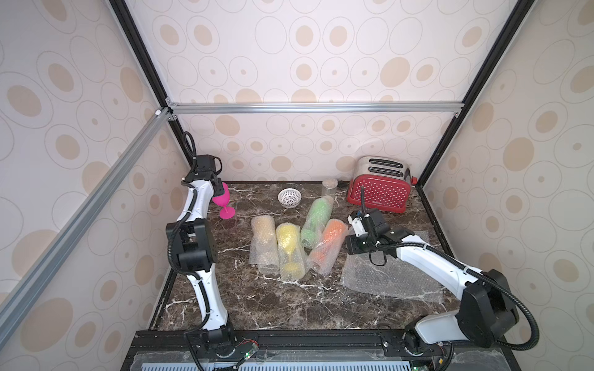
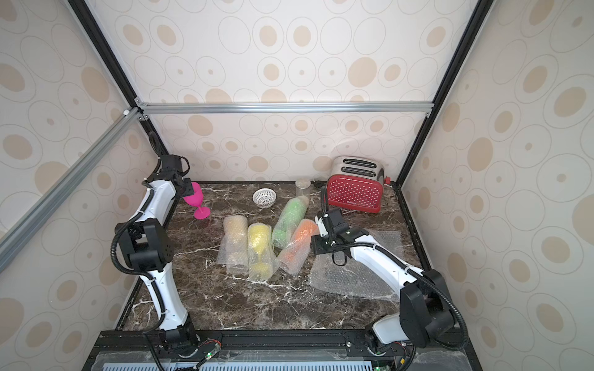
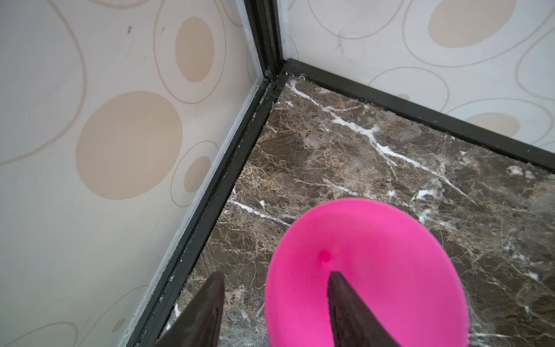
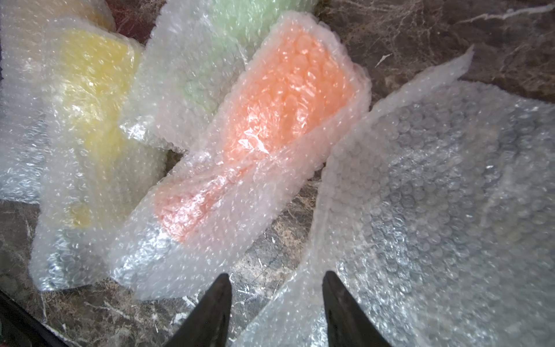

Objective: Unpack wine glasses from bubble wrap
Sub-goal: Place the wine glass at the corner of the board, then move the bubble wrap to the center of the board.

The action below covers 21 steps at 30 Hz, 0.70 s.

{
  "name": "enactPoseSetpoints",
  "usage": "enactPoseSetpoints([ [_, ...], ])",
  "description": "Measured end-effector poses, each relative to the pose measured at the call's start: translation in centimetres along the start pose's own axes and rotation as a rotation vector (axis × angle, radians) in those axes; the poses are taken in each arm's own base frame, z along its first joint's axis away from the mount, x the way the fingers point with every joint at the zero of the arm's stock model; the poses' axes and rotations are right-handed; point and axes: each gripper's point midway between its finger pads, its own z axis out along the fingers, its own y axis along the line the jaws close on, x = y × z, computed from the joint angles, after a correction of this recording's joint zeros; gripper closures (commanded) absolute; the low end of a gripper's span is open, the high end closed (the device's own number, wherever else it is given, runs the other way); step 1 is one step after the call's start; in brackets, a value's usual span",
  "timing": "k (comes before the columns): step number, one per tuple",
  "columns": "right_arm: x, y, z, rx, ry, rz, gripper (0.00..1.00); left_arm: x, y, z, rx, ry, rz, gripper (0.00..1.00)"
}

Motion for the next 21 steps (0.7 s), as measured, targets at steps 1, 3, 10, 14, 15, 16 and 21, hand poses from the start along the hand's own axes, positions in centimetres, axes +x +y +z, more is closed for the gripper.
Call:
enactPoseSetpoints([
  [1,0.0,-0.3,-0.2,0.005,0.005,0.016,0.49,-0.1,0.0,-0.1,0.001,-0.003,0.0,0.38],
  [3,0.1,-1.0,-0.5,0.018,0.009,0.054,0.49,-0.2,0.1,-0.6,0.002,-0.005,0.003,0.36],
  [10,0.5,-4.0,-2.3,0.094,0.009,0.207,0.47,-2.2,-0.1,-4.9,0.079,-0.055,0.0,0.36],
  [14,1.5,-6.9,-2.8,0.194,0.034,0.327,0.39,-3.3,-0.9,-8.7,0.154,-0.113,-0.004,0.35],
  [15,1.7,-7.5,-2.9,0.217,0.039,0.347,0.36,-3.3,-1.1,-9.6,0.17,-0.122,-0.003,0.35],
  [16,2.0,-8.4,-3.0,0.254,0.045,0.381,0.34,-3.2,-1.4,-10.6,0.191,-0.132,0.0,0.35],
  [21,3.7,-11.3,-2.3,0.378,0.074,0.49,0.32,-1.4,-3.5,-14.3,0.298,-0.157,0.022,0.35],
])
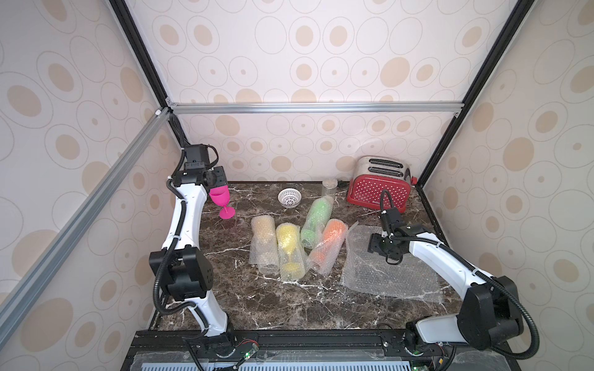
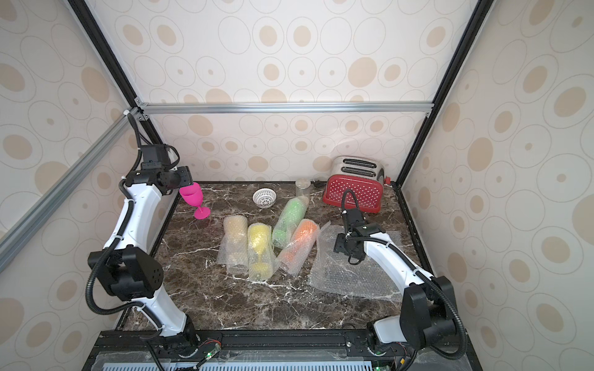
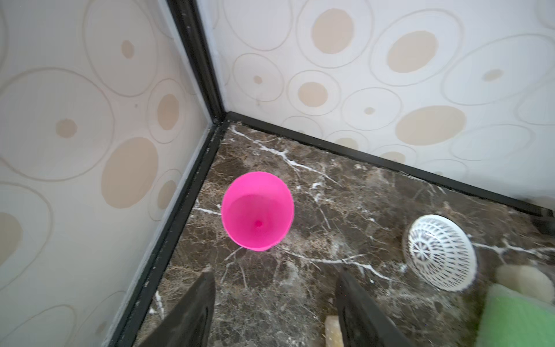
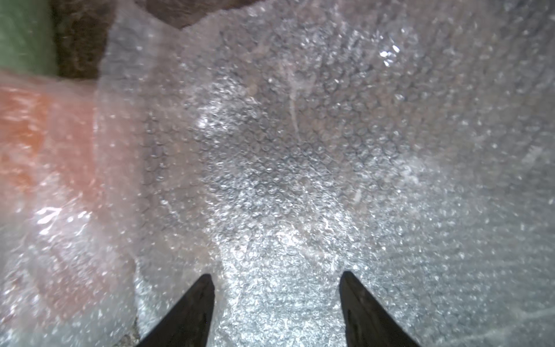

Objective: Unpack wine glasses from bubble wrap
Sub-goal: Move the bubble wrap to the center of the board.

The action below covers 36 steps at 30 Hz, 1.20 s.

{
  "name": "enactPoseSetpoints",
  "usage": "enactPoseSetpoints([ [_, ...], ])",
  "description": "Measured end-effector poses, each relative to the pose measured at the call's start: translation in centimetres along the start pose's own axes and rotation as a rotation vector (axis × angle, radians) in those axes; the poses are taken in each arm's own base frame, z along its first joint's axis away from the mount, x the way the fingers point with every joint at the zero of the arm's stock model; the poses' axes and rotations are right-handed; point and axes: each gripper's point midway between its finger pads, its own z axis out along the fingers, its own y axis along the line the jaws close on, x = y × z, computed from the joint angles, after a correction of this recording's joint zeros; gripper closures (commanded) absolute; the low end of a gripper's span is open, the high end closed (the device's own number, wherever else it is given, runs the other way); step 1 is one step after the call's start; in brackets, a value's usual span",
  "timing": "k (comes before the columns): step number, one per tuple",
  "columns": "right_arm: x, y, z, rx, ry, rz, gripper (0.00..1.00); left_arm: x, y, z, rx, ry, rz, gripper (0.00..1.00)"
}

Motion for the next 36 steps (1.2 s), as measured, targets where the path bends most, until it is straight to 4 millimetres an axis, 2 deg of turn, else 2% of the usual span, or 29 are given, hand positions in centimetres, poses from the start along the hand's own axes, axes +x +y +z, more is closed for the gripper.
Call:
enactPoseSetpoints([
  [7,1.6,-4.1,4.9,0.108,0.105,0.168,0.32,5.7,-4.1,-0.8,0.162,0.077,-0.009,0.36],
  [11,1.8,-4.5,6.4,0.125,0.136,0.2,0.32,8.9,-6.6,-0.4,0.235,0.13,-0.013,0.36],
  [16,1.7,-5.2,7.4,0.134,0.157,0.236,0.33,11.3,-9.0,-0.1,0.326,0.177,-0.03,0.36],
  [19,1.4,-5.5,7.6,0.144,0.163,0.241,0.33,11.8,-9.3,0.0,0.346,0.187,-0.046,0.36],
  [26,0.2,-6.2,8.0,0.16,0.189,0.219,0.38,11.0,-9.9,-0.1,0.382,0.164,-0.067,0.37],
  [36,-1.9,-6.6,8.5,0.176,0.224,0.121,0.43,11.0,-10.2,0.0,0.394,0.164,-0.082,0.37],
])
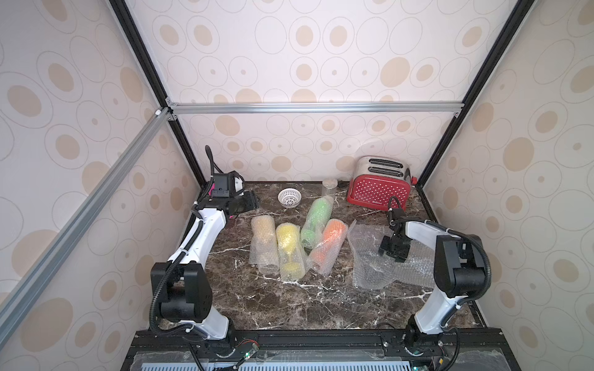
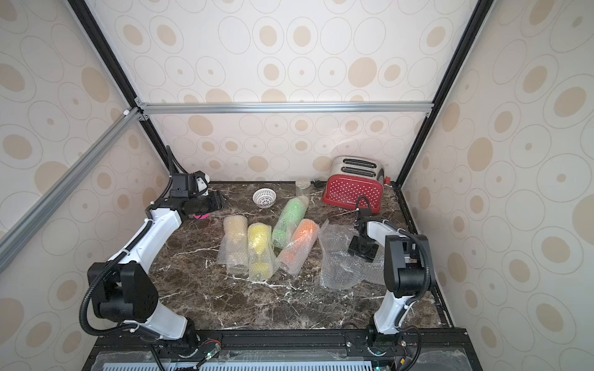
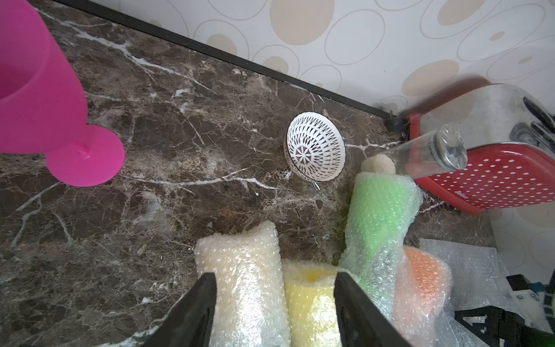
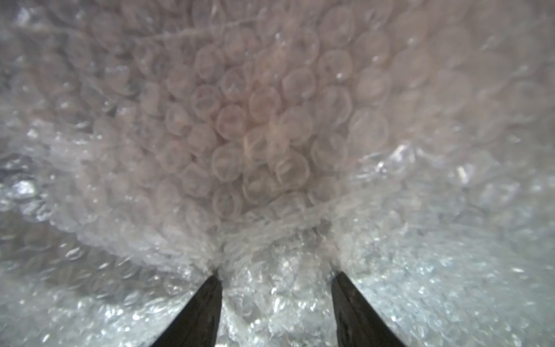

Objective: Unpack wine glasses from bubble wrap
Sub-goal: Move the bubble wrap to the center of the board, then unwrap the bubble wrap at the center of the board.

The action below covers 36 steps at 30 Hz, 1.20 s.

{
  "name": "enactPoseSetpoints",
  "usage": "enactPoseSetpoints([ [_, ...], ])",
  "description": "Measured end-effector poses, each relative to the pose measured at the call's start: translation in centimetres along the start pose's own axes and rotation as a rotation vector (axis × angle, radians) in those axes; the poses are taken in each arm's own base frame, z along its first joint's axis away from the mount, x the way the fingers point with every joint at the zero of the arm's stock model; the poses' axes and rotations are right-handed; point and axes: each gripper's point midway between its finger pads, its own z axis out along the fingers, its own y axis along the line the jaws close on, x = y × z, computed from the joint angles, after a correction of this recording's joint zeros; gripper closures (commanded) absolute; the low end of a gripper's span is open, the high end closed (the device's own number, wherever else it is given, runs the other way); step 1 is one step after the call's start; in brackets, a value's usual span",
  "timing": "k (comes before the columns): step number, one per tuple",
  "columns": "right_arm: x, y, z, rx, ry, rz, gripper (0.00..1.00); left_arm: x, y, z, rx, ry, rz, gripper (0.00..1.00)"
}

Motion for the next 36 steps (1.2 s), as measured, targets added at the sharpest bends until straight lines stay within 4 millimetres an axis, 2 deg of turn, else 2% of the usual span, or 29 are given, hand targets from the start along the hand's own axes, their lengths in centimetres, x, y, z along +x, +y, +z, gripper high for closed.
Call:
enactPoseSetpoints([
  [7,-2.5,-0.5,-0.2,0.064,-0.043,-0.055,0.43,0.2,-0.1,0.2,0.002,0.007,-0.001,0.37],
  [18,-4.2,-0.8,-0.8,0.055,-0.087,-0.086,0.42,0.2,-0.2,0.3,0.003,0.008,0.001,0.37],
  [22,-4.8,-0.5,-2.0,0.022,-0.112,-0.104,0.43,0.2,-0.3,0.1,0.003,0.004,0.002,0.37],
  [26,-4.8,0.5,-4.5,-0.059,-0.15,-0.115,0.45,0.4,-0.8,-0.3,0.013,0.003,0.009,0.38],
  [29,-4.4,1.5,-7.1,-0.143,-0.196,-0.121,0.45,1.1,-1.9,-0.7,0.032,0.006,0.028,0.38],
  [31,-3.5,2.5,-8.6,-0.204,-0.214,-0.132,0.45,2.0,-3.0,-1.0,0.053,0.017,0.046,0.38],
  [36,0.9,6.8,-10.2,-0.335,-0.188,-0.207,0.44,5.5,-4.8,-1.6,0.096,0.063,0.078,0.38],
])
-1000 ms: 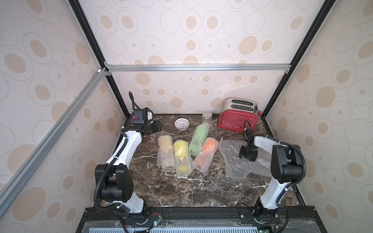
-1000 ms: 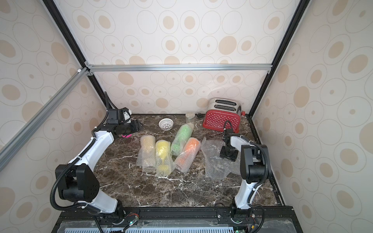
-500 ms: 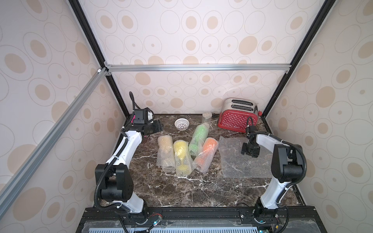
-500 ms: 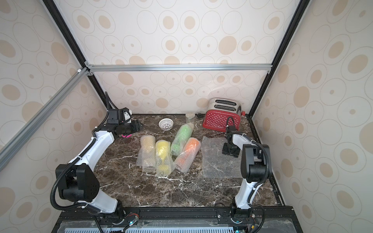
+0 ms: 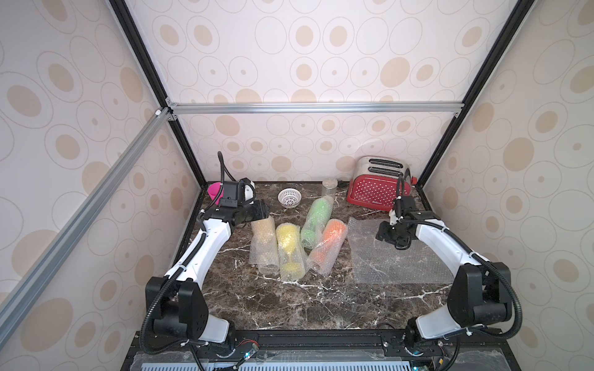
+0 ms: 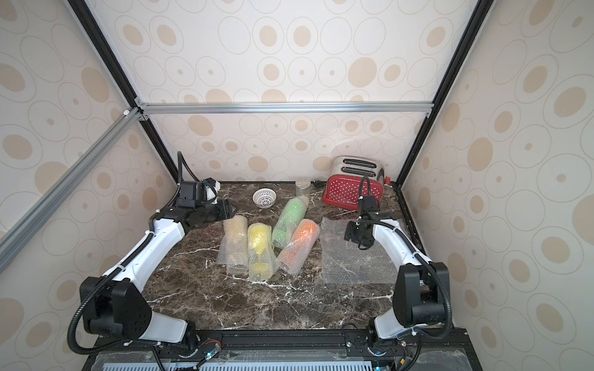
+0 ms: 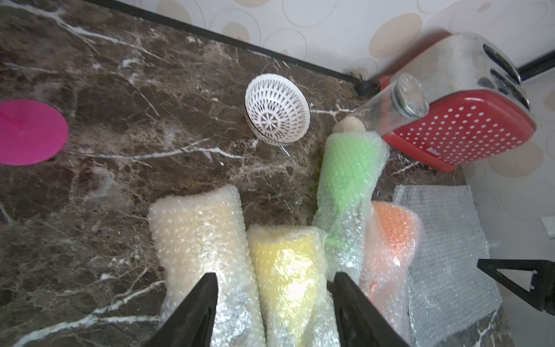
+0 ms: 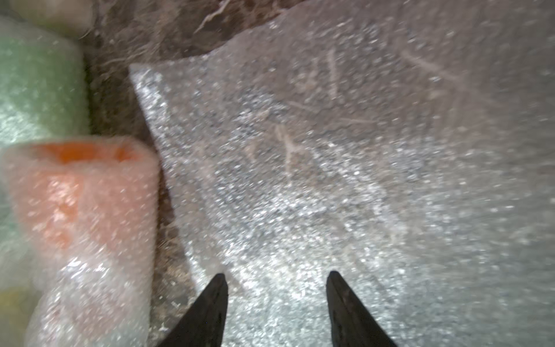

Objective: Unpack wine glasses from bubble wrap
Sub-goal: Unwrap the bubble wrap at the center of the board.

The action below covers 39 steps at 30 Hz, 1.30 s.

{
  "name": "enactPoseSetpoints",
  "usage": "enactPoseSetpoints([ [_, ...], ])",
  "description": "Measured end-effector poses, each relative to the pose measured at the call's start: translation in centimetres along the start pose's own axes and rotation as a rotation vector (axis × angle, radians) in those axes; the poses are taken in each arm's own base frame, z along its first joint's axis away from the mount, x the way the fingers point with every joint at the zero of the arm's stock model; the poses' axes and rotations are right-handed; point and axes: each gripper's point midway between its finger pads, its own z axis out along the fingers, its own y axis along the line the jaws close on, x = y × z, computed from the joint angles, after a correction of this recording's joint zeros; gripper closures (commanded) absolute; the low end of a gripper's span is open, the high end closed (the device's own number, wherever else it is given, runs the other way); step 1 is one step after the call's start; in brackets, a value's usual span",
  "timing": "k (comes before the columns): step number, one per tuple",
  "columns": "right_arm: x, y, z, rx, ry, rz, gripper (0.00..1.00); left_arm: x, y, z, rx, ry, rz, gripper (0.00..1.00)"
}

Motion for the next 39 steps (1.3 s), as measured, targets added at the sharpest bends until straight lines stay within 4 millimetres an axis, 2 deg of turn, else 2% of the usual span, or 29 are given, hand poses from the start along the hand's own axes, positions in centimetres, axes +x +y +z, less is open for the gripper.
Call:
enactPoseSetpoints([
  [6,4.7,6.5,1.5,-0.149,0.075,-0.05,0.43,4.8,-1.7,0.6,0.058,0.065,-0.002,0.38],
  [10,6.5,10.1,2.3,-0.22,0.103,-0.074,0.43,7.7,-3.0,1.2,0.105,0.103,-0.007,0.39],
  [15,7.8,12.4,3.7,-0.247,0.13,-0.079,0.47,9.3,-4.5,1.1,0.158,0.109,-0.006,0.38],
  [28,7.9,13.4,5.7,-0.257,0.144,-0.054,0.7,10.3,-8.1,1.7,0.273,0.1,0.008,0.39],
  [35,8.0,12.7,6.0,-0.223,0.137,-0.078,0.7,13.5,-10.5,4.5,0.302,0.208,0.039,0.4],
  [39,8.1,12.4,6.0,-0.209,0.137,-0.089,0.7,14.4,-11.8,6.2,0.305,0.252,0.061,0.4],
])
